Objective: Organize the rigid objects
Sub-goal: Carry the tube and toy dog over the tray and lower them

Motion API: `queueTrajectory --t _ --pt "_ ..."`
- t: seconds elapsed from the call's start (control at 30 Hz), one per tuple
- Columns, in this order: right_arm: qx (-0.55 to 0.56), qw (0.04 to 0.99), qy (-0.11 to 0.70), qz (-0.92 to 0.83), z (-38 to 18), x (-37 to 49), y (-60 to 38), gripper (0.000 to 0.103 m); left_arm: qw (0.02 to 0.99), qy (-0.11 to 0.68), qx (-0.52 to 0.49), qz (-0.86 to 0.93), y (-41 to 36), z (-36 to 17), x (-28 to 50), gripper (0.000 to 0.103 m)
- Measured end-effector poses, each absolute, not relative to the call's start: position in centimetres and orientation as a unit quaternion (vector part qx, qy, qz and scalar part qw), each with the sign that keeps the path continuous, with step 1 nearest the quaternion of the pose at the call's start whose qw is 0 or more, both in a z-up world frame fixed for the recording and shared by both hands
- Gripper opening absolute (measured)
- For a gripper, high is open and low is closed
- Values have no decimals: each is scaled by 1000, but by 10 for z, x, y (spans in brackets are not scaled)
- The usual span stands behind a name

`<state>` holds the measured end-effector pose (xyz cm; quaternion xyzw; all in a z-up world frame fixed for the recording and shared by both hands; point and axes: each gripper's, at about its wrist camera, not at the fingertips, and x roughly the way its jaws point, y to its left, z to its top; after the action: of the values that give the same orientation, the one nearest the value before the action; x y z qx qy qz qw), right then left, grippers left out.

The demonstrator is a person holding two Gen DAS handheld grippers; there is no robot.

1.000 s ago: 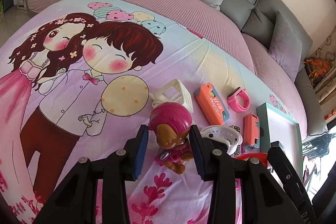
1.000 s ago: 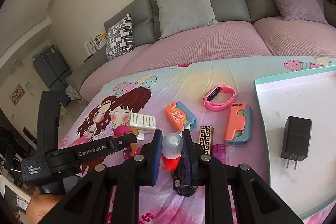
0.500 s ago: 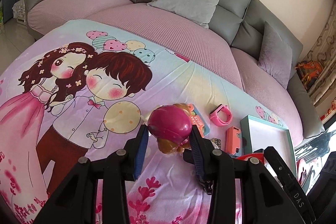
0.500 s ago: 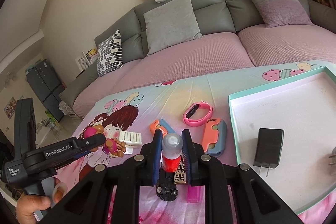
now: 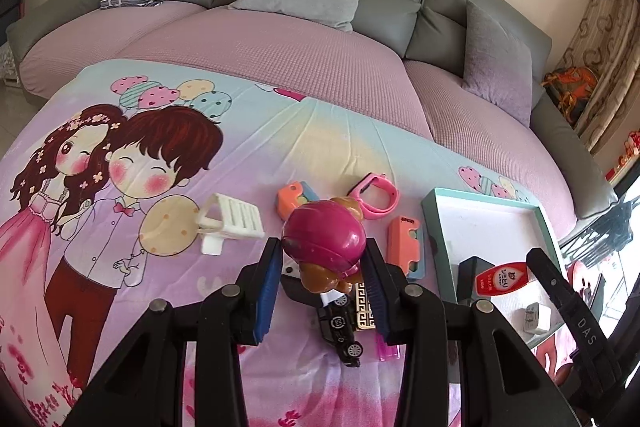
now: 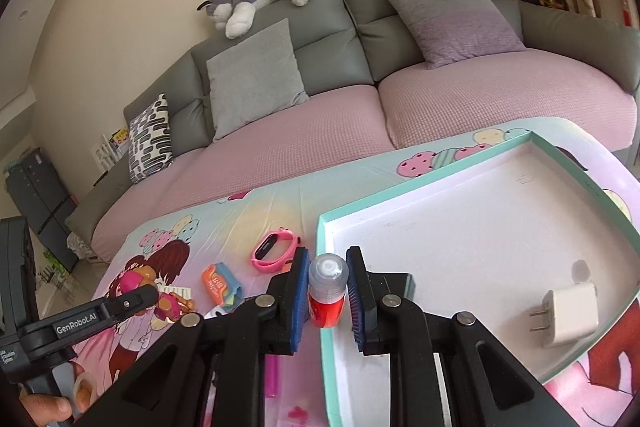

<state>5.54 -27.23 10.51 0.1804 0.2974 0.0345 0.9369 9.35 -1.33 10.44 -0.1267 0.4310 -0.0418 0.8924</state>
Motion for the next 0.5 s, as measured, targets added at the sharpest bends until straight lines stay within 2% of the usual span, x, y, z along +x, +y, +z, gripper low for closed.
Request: queueTrajectory --t 0.5 --pt "192 932 281 -128 108 36 -354 20 891 430 -1 -145 -143 127 117 42"
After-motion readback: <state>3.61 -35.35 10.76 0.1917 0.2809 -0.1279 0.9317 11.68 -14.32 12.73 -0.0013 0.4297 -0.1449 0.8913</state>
